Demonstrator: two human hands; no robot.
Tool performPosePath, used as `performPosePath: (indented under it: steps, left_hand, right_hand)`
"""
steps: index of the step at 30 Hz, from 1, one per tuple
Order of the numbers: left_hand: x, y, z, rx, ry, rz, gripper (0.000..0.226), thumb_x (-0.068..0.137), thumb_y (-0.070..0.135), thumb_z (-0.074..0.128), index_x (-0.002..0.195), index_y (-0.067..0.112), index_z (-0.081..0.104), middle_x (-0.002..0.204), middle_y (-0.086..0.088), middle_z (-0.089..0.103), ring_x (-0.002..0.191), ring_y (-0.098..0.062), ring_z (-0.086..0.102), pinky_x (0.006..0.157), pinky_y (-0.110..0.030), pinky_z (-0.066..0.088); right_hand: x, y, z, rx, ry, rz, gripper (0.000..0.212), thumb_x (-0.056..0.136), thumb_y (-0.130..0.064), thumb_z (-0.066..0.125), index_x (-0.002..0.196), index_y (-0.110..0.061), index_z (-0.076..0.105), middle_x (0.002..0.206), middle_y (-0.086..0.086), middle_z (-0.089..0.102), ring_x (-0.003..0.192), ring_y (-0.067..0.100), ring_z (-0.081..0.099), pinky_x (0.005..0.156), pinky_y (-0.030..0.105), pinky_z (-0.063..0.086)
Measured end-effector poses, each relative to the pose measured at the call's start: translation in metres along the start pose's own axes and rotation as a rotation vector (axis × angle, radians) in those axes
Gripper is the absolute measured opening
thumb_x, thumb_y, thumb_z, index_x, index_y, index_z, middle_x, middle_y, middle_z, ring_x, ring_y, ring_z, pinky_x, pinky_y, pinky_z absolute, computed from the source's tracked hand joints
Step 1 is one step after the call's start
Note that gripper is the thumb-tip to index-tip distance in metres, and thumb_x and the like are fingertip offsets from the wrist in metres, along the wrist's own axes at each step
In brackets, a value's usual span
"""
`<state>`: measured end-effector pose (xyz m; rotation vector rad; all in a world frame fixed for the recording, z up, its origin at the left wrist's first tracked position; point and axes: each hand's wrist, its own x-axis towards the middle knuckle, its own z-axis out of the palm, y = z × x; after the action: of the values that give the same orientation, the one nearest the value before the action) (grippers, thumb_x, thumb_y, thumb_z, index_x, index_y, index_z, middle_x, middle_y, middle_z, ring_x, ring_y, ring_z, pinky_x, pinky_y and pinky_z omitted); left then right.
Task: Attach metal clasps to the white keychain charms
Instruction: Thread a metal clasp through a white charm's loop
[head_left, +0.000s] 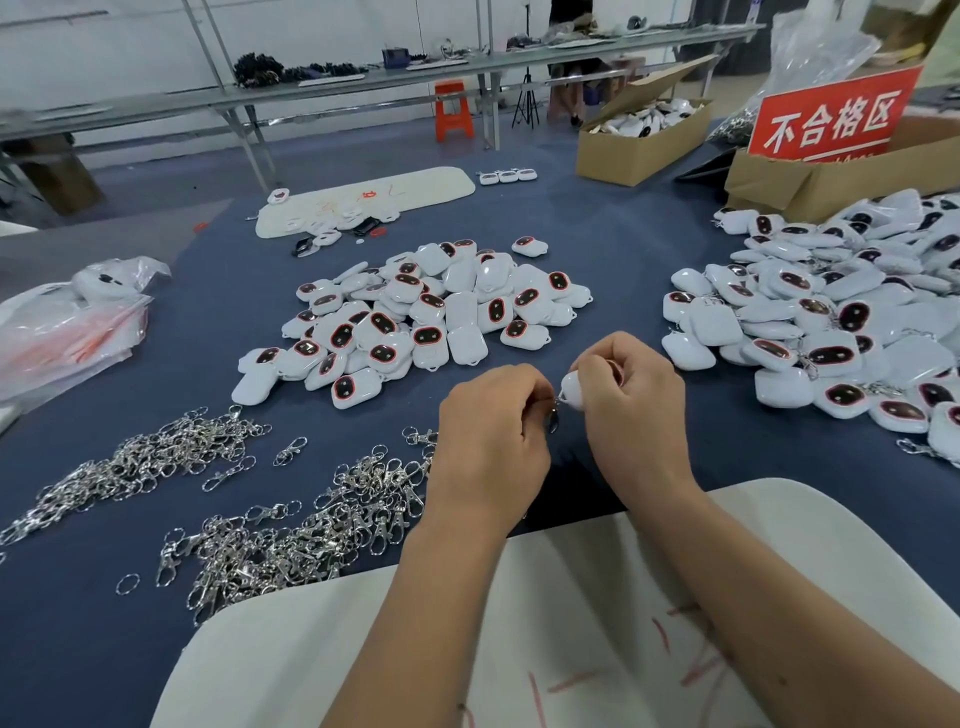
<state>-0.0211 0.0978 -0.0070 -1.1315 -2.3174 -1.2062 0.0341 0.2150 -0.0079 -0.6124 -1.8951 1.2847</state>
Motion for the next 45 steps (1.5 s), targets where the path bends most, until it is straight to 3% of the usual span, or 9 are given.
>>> performPosePath:
  steps: [3,9,12,16,21,25,32,39,45]
  left_hand:
    - [0.0,0.0,-0.003,0.029,0.004,-0.035,0.016,0.086,0.0,0.065,0.08,0.014,0.069,0.075,0.005,0.068,0.071,-0.018,0.06,0.069,-0.042,0.05]
    - [0.0,-0.002,-0.003,0.135,-0.05,-0.072,0.028,0.083,0.001,0.06,0.069,0.024,0.05,0.061,0.012,0.049,0.064,-0.022,0.05,0.059,-0.035,0.034]
    - [0.001,-0.003,0.001,-0.193,-0.007,-0.281,0.022,0.088,0.002,0.067,0.074,0.019,0.062,0.067,0.011,0.063,0.067,-0.011,0.059,0.065,-0.03,0.048]
    - [0.004,0.0,0.003,-0.557,0.055,-0.381,0.01,0.092,0.004,0.07,0.087,0.013,0.068,0.085,0.0,0.073,0.082,-0.013,0.067,0.077,-0.04,0.058]
    - [0.003,0.002,0.009,-0.883,0.173,-0.63,0.005,0.093,0.002,0.069,0.096,0.006,0.07,0.078,-0.011,0.075,0.07,-0.014,0.066,0.064,-0.023,0.055]
    - [0.006,-0.001,0.005,-1.073,0.207,-0.743,0.01,0.093,-0.003,0.067,0.093,0.006,0.073,0.07,-0.005,0.071,0.063,-0.01,0.064,0.064,-0.019,0.054]
    - [0.008,-0.006,-0.001,-0.984,0.266,-0.673,0.018,0.089,-0.007,0.067,0.084,0.009,0.073,0.065,-0.006,0.068,0.067,-0.017,0.062,0.068,-0.024,0.052]
    - [0.009,-0.012,-0.006,-0.774,0.146,-0.502,0.02,0.088,-0.008,0.068,0.082,0.011,0.071,0.073,-0.002,0.07,0.069,-0.01,0.062,0.07,-0.024,0.053]
    - [0.007,-0.021,-0.013,-0.495,-0.021,-0.348,0.021,0.087,-0.004,0.071,0.081,0.016,0.074,0.07,0.004,0.069,0.068,-0.011,0.06,0.07,-0.03,0.055]
  right_hand:
    - [-0.005,-0.004,0.002,-0.071,0.014,-0.158,0.017,0.09,-0.001,0.054,0.075,-0.009,0.058,0.058,-0.008,0.059,0.055,0.007,0.052,0.052,0.015,0.037]
    - [-0.008,-0.002,0.009,-0.273,0.019,-0.417,0.007,0.092,-0.008,0.052,0.085,-0.008,0.054,0.058,-0.001,0.053,0.055,0.021,0.049,0.056,0.036,0.039]
    - [-0.003,0.002,0.009,-0.098,-0.01,-0.248,0.011,0.091,-0.014,0.047,0.087,-0.013,0.058,0.065,-0.005,0.06,0.059,0.011,0.054,0.056,0.022,0.04]
    - [0.007,0.007,0.004,0.424,-0.174,0.128,0.018,0.099,-0.013,0.05,0.089,-0.017,0.064,0.061,-0.01,0.057,0.049,0.01,0.043,0.049,0.026,0.04]
    - [0.01,0.011,0.003,0.638,-0.318,0.18,0.012,0.092,-0.026,0.061,0.088,-0.017,0.069,0.066,0.001,0.055,0.053,0.013,0.037,0.048,0.023,0.036]
    - [0.011,0.015,0.002,0.682,-0.419,0.197,0.023,0.086,-0.017,0.07,0.108,-0.01,0.071,0.071,-0.003,0.061,0.059,0.012,0.047,0.055,0.023,0.043]
    - [0.01,0.017,0.003,0.673,-0.46,0.208,0.021,0.083,-0.031,0.08,0.102,-0.021,0.079,0.076,0.004,0.065,0.06,0.013,0.048,0.056,0.025,0.042]
    - [0.01,0.015,0.003,0.697,-0.412,0.203,0.012,0.091,-0.031,0.075,0.093,-0.021,0.08,0.073,0.005,0.064,0.056,0.011,0.047,0.05,0.023,0.041]
    - [0.006,0.016,0.004,0.498,-0.345,0.14,0.026,0.095,-0.036,0.074,0.087,-0.011,0.072,0.062,-0.001,0.056,0.051,0.013,0.042,0.045,0.025,0.038]
